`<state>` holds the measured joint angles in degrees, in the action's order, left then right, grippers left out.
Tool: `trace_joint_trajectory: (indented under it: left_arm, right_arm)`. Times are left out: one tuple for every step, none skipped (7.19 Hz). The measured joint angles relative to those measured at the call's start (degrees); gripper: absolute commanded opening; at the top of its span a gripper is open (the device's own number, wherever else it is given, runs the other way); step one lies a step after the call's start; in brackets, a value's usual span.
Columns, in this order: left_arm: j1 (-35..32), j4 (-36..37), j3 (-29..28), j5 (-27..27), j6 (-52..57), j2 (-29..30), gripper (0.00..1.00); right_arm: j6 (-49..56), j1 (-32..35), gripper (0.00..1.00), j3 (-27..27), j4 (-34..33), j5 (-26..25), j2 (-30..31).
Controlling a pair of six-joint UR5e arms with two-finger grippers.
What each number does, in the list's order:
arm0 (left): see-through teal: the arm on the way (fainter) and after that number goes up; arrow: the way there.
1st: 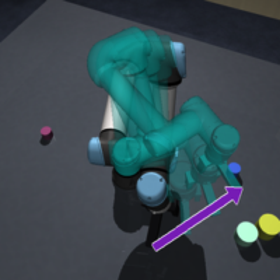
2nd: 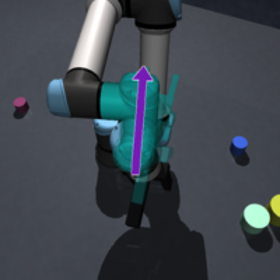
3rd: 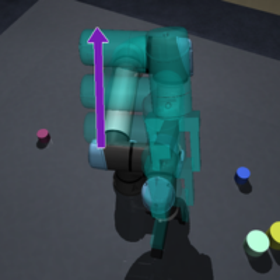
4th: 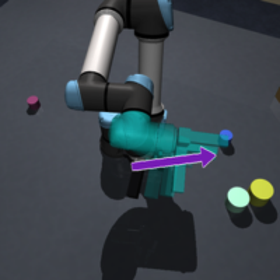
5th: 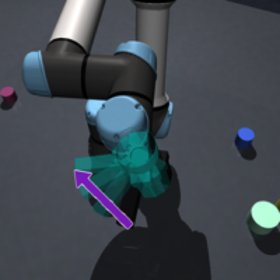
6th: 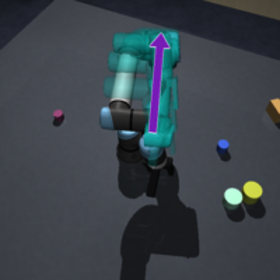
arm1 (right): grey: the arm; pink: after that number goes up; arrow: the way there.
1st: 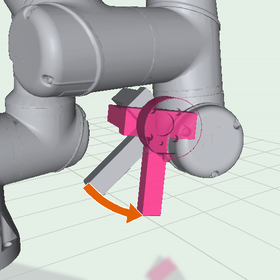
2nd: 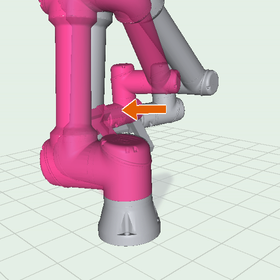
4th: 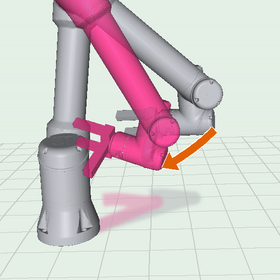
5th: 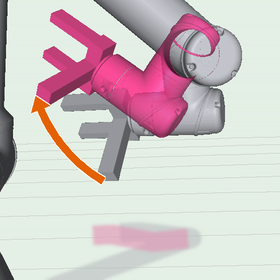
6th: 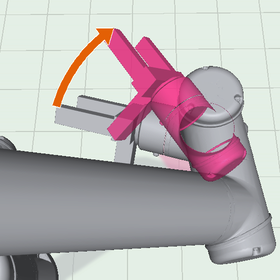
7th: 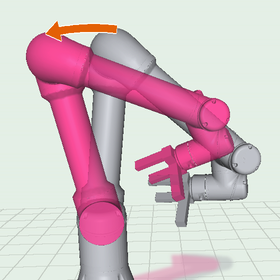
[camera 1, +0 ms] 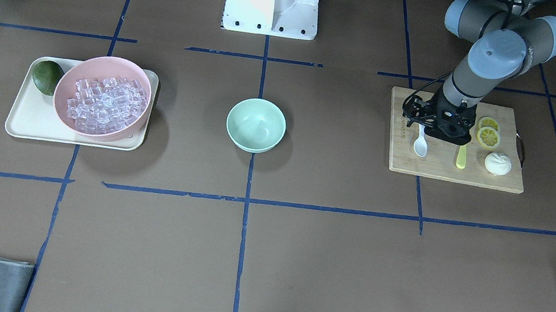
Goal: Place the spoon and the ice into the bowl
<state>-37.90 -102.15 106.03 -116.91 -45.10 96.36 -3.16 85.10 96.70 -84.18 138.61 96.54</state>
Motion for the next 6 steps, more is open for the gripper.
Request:
trace_joint_trajectory:
  left_arm:
    - [0.2,-0.4,0.0,0.0,-0.2,-0.1,0.21]
    - [0.2,-0.5,0.0,0.0,-0.3,-0.2,0.08]
    - [0.3,-0.5,-0.1,0.1,-0.3,-0.3,0.01]
    - [0.3,-0.5,-0.1,0.1,-0.3,-0.4,0.0]
    - [0.3,-0.4,0.1,0.1,-0.3,-0.4,0.0]
    - [0.3,-0.4,0.6,-0.1,-0.4,-0.4,0.0]
  right_arm:
    - [0.0,0.0,1.0,0.0,0.0,0.1,0.0]
    - [0.0,0.0,1.0,0.0,0.1,0.1,0.0]
    - [0.0,0.0,1.0,0.0,0.1,0.2,0.0]
    - [0.0,0.0,1.0,0.0,0.1,0.2,0.1]
    - [0.0,0.0,1.0,0.0,0.1,0.2,0.1]
    - [0.0,0.0,1.0,0.0,0.1,0.2,0.1]
